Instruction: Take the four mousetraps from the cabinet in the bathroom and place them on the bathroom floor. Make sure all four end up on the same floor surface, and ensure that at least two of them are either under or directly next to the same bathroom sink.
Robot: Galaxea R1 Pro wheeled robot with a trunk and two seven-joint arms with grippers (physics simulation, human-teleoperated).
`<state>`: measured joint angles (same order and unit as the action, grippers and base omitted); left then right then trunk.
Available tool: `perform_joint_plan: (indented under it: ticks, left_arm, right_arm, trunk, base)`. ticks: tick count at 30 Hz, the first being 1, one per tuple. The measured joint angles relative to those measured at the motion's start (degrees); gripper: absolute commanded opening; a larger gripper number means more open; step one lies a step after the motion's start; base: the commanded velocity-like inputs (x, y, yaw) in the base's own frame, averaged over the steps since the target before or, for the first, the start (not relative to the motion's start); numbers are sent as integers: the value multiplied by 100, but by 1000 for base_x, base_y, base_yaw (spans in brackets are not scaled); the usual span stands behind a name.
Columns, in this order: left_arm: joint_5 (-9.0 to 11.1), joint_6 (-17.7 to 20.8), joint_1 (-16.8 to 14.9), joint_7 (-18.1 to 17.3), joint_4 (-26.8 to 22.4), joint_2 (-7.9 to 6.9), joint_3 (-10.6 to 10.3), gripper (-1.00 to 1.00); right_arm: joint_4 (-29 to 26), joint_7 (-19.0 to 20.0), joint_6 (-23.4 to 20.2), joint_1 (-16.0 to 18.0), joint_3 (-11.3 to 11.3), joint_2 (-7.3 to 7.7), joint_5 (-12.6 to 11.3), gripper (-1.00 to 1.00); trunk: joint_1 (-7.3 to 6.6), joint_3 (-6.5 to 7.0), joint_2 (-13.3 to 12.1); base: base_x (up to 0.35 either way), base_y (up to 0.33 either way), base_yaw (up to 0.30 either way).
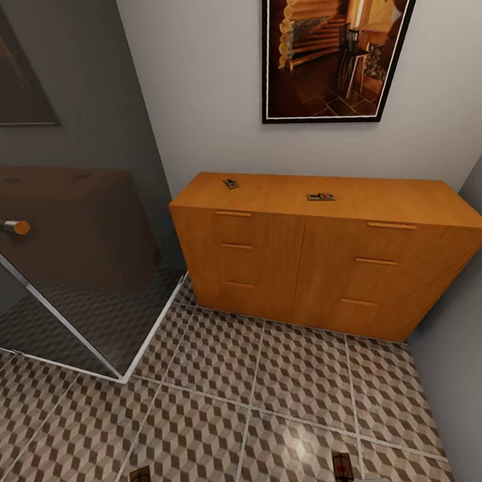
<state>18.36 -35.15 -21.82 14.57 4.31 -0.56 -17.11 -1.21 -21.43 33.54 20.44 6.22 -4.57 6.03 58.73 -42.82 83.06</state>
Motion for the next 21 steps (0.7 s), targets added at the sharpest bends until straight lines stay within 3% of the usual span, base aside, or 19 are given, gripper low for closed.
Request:
perform_joint_plan:
  ticks: [21]
  left_arm:
    - [-2,1,0,0,0,0,0,-100]
  right_arm:
    - [0,0,0,1,1,0,1,-100]
  trunk:
    - [0,0,0]
  base:
    - [0,0,0]
